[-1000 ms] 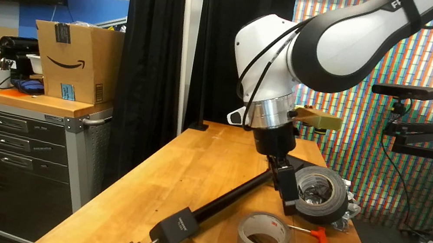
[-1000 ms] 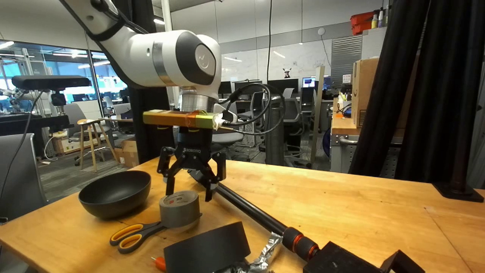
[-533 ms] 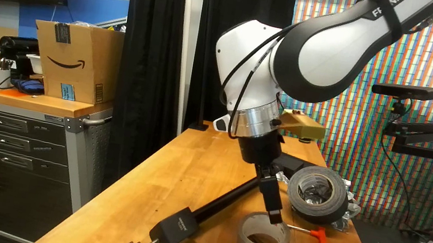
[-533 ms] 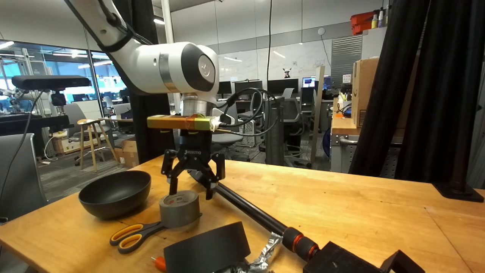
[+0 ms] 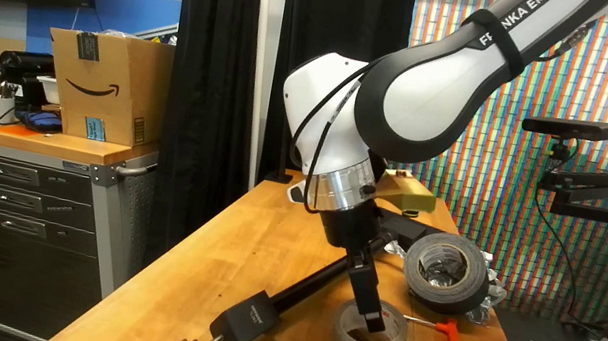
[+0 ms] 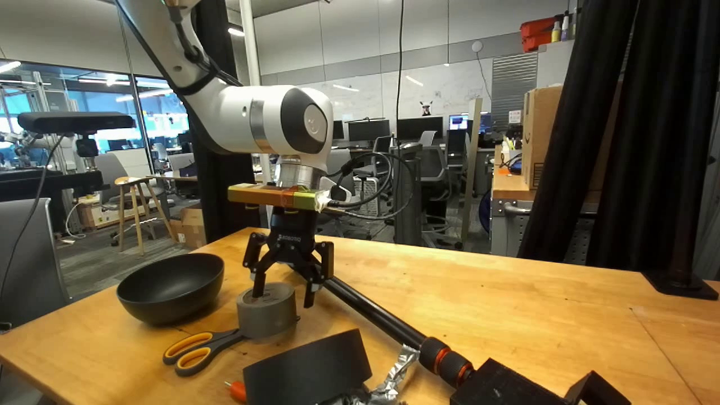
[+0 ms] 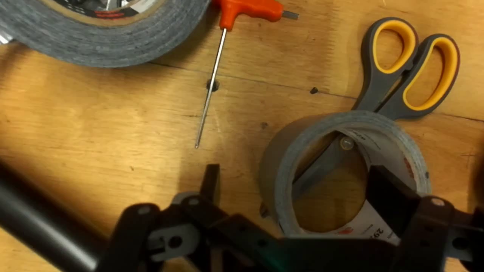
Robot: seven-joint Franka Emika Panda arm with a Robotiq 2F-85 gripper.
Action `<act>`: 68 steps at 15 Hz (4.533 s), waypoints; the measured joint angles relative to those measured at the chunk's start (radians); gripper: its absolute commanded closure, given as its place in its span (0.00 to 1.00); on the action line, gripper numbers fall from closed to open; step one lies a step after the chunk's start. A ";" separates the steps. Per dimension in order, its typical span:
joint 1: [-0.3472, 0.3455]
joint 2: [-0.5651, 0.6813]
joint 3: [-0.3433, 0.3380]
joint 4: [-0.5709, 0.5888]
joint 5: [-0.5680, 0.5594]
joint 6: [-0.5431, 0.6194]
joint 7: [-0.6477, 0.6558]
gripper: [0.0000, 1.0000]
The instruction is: Move the tape to the right
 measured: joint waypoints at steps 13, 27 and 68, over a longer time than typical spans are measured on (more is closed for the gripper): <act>0.000 0.010 -0.004 0.013 0.004 0.003 -0.003 0.97; -0.077 -0.173 -0.109 0.120 -0.148 -0.038 -0.105 0.97; -0.324 0.402 -0.242 0.568 -0.106 -0.039 -0.408 0.72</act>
